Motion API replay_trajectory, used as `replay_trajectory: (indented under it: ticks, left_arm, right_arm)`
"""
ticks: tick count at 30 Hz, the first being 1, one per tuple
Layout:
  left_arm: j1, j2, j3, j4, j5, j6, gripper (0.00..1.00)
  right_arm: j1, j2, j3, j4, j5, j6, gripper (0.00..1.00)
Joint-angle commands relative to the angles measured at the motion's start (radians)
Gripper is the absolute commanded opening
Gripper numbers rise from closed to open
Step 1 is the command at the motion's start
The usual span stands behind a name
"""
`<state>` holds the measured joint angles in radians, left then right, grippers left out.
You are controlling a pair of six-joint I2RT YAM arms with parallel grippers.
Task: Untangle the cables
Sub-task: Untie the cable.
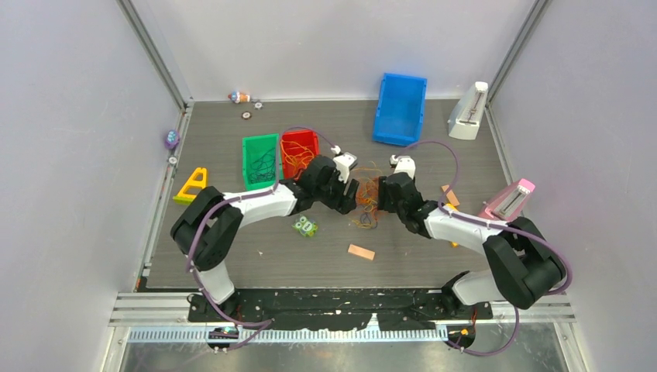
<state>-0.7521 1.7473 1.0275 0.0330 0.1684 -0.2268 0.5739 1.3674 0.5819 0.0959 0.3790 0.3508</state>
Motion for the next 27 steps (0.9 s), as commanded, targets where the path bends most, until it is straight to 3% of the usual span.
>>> replay_trajectory:
  ticks: [1,7,11,13,14,20,23,24,27]
  left_arm:
    - [0.003,0.010,0.042,-0.023,0.043,0.013,0.66]
    - [0.003,0.060,0.101,-0.115,0.042,0.024,0.64]
    - [0.003,0.108,0.178,-0.234,0.015,0.049,0.63]
    - [0.002,0.111,0.178,-0.227,0.031,0.047,0.60]
    - [0.002,0.110,0.174,-0.219,0.041,0.046,0.58]
    - [0.003,0.047,0.114,-0.169,0.010,0.056,0.28]
    - [0.002,0.000,0.059,-0.107,-0.006,0.057,0.04]
    - [0.002,-0.011,0.048,-0.093,-0.011,0.055,0.00]
    - [0.003,-0.030,0.029,-0.077,-0.040,0.050,0.00]
  right_arm:
    - [-0.006,0.036,0.059,0.021,-0.006,0.001,0.61]
    - [-0.006,0.144,0.138,-0.023,-0.061,-0.023,0.59]
    - [-0.007,0.154,0.148,-0.015,-0.112,-0.044,0.31]
    - [-0.006,0.131,0.142,-0.018,-0.106,-0.051,0.14]
    - [-0.006,0.123,0.141,-0.021,-0.108,-0.055,0.10]
    - [0.006,-0.040,0.026,0.106,-0.210,-0.108,0.06]
    - [0.009,-0.169,-0.074,0.217,-0.241,-0.118,0.06]
    - [0.010,-0.215,-0.107,0.232,-0.241,-0.120,0.06]
    - [0.010,-0.294,-0.161,0.294,-0.219,-0.119,0.06]
